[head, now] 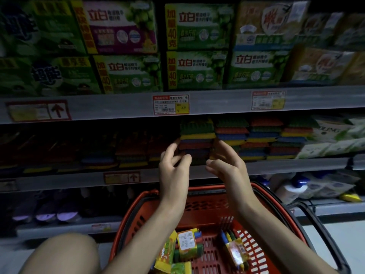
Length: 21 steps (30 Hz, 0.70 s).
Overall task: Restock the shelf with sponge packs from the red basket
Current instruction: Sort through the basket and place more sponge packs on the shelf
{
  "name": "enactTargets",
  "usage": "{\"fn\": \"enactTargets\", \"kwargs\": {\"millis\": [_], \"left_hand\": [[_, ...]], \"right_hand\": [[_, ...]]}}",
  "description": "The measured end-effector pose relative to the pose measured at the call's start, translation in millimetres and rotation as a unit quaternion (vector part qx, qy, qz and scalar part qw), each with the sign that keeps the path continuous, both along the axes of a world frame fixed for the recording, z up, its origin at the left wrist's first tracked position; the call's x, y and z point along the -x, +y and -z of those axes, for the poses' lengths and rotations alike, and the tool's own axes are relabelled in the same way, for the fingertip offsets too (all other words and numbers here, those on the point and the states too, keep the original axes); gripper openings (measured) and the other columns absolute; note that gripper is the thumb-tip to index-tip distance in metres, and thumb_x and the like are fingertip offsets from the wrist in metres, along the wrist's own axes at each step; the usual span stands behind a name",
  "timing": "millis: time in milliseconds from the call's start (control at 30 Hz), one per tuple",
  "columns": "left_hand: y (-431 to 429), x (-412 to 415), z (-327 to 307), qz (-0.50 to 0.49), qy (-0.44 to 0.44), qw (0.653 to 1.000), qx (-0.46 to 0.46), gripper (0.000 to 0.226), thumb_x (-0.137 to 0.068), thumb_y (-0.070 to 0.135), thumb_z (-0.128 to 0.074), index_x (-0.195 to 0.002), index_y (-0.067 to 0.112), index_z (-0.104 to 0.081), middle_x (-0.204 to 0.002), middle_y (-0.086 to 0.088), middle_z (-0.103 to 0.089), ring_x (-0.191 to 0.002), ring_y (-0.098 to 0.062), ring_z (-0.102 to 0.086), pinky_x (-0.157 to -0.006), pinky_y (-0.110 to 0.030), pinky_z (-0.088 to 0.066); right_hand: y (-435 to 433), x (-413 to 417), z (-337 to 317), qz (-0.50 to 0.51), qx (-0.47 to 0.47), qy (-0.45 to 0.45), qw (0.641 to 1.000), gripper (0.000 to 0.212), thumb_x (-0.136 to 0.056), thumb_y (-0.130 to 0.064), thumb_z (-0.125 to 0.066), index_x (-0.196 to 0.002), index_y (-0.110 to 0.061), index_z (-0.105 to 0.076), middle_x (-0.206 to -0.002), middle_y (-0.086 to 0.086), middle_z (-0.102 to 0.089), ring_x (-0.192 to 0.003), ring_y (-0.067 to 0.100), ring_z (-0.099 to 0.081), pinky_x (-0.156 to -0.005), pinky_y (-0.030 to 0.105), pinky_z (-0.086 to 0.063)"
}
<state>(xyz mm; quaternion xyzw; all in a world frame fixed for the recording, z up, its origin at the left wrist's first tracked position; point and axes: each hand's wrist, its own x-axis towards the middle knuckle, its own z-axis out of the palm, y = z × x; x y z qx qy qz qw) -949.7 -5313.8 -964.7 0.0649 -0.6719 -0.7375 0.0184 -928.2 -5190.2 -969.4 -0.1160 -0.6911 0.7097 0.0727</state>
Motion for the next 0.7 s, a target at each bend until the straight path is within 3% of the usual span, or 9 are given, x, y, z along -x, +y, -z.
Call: {"fn": "enactTargets", "kwargs": {"millis": [100,233,300,433,600,700], "left_hand": [[0.5,-2.7,-2.0,-0.003,-0.004,1.000,-0.003,0.048,-0.101,0.017,-0.059,-0.147,0.027,-0.049,-0.117,0.010,-0.066,-0.108,-0.005,-0.064,-0.080,-0.015,-0.046],[1.0,-5.2,0.4,-0.013,-0.008,1.000,0.001,0.036,-0.100,0.012,-0.058,-0.131,0.030,-0.056,-0.107,0.012,-0.070,-0.089,0.009,-0.067,-0.070,-0.005,-0.048],[1.4,-7.2,2.4,-0.017,-0.012,1.000,0.002,0.035,-0.100,0.011,-0.058,-0.127,0.033,-0.056,-0.109,0.010,-0.070,-0.091,0.009,-0.067,-0.074,-0.009,-0.050],[1.7,-9.7,4.4,-0.013,-0.017,1.000,0.001,0.044,-0.101,0.014,-0.059,-0.143,0.024,-0.052,-0.114,0.013,-0.066,-0.105,0.002,-0.063,-0.087,-0.023,-0.050],[4.2,-8.2,2.4,0.002,-0.035,0.999,0.003,0.050,-0.101,0.013,-0.058,-0.149,0.022,-0.048,-0.110,0.013,-0.065,-0.102,0.002,-0.062,-0.086,-0.018,-0.050],[5.1,-6.9,2.3,0.005,-0.044,0.999,0.008,0.049,-0.100,0.013,-0.059,-0.147,0.023,-0.050,-0.116,0.007,-0.068,-0.100,0.002,-0.065,-0.087,-0.022,-0.052]], "right_hand": [[-0.2,0.8,2.0,0.006,0.004,-0.005,1.000,0.078,-0.071,-0.029,-0.069,-0.147,-0.033,-0.051,-0.140,-0.006,-0.059,-0.132,0.019,-0.056,-0.111,0.049,-0.047],[-2.1,-0.4,4.4,0.017,-0.006,-0.008,1.000,0.079,-0.071,-0.031,-0.068,-0.148,-0.030,-0.051,-0.137,-0.004,-0.061,-0.128,0.018,-0.058,-0.111,0.048,-0.047],[-3.9,-0.8,6.1,0.023,-0.018,-0.008,1.000,0.079,-0.071,-0.032,-0.068,-0.147,-0.030,-0.050,-0.138,-0.002,-0.059,-0.127,0.017,-0.058,-0.108,0.049,-0.049],[-7.2,0.3,8.9,0.023,-0.027,-0.004,0.999,0.078,-0.071,-0.032,-0.066,-0.147,-0.030,-0.048,-0.138,0.006,-0.055,-0.121,0.021,-0.062,-0.102,0.045,-0.054],[-9.7,2.8,9.7,0.018,-0.020,0.001,1.000,0.085,-0.071,-0.030,-0.066,-0.152,-0.027,-0.040,-0.135,0.006,-0.056,-0.117,0.022,-0.064,-0.092,0.036,-0.058],[-9.4,3.2,9.1,0.026,-0.001,-0.003,1.000,0.089,-0.069,-0.028,-0.066,-0.154,-0.024,-0.040,-0.131,0.002,-0.059,-0.113,0.021,-0.066,-0.082,0.027,-0.058]]}}
